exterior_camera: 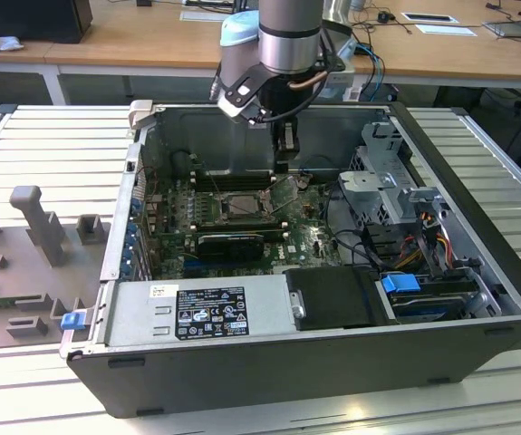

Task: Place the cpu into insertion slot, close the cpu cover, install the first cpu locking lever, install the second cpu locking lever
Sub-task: 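Close the cpu cover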

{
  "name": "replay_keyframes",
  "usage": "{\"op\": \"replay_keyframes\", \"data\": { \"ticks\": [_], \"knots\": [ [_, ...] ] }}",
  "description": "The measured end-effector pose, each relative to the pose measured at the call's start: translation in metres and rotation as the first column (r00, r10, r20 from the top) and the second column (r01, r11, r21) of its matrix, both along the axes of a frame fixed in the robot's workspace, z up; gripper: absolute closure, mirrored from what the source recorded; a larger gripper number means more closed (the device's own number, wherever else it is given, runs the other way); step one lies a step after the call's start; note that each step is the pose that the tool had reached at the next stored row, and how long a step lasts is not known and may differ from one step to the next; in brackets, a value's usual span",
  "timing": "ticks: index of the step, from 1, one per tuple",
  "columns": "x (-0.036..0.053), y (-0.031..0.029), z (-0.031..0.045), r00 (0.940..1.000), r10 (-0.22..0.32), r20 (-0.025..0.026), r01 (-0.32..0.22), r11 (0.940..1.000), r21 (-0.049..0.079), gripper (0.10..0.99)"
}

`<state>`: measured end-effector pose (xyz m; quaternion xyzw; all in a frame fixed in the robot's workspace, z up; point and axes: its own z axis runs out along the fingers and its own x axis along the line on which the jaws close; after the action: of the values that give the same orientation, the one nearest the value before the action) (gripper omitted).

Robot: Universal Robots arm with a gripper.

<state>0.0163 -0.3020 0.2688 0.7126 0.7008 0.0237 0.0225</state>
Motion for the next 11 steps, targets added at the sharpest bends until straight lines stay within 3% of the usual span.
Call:
{"op": "replay_keyframes", "data": {
  "ticks": [11],
  "knots": [
    [0.0131,0.0001,-0.0001,1.0,0.0,0.0,0.0,1.0,0.0,0.98]
  ]
}}
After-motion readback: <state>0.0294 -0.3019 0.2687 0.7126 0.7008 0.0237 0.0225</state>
